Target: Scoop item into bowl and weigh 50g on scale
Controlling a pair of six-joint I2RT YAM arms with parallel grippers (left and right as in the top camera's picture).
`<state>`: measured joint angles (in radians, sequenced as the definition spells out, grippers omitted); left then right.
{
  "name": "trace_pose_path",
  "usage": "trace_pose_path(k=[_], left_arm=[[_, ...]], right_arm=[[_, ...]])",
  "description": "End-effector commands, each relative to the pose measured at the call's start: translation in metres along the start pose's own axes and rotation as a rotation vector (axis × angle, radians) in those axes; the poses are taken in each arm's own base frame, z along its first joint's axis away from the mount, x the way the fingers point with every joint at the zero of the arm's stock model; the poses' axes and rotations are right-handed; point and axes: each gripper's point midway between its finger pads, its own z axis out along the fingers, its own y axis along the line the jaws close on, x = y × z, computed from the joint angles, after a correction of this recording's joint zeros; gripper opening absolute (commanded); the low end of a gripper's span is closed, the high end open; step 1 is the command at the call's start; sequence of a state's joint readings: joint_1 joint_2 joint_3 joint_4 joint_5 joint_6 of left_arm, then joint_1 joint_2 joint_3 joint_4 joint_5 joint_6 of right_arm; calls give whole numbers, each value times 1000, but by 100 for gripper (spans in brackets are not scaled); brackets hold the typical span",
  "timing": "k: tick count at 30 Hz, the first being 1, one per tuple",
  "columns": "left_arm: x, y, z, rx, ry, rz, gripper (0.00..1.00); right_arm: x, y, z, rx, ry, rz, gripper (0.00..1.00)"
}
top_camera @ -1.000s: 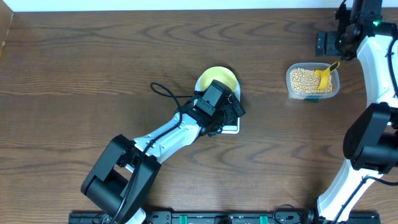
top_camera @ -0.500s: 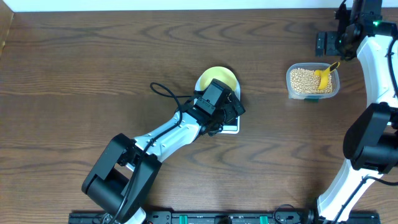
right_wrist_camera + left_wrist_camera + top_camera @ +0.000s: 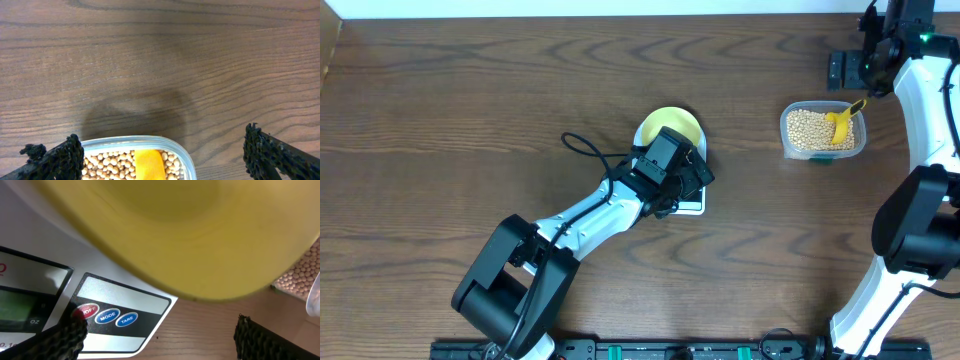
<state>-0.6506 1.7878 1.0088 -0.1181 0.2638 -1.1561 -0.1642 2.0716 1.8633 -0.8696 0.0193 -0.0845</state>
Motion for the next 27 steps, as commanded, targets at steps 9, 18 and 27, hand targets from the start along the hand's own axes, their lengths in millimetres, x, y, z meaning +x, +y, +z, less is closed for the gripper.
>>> trace_pose_path(k=[9,18,27], left_arm=[[0,25,16,-75,9,-27,98],[0,25,16,-75,9,-27,97],[3,25,16,-74,27,-26,98]], right_arm=[[-4,1,1,5,-7,-3,99],[-3,1,1,5,-6,-3,99],[-4,1,1,5,-7,-3,99]])
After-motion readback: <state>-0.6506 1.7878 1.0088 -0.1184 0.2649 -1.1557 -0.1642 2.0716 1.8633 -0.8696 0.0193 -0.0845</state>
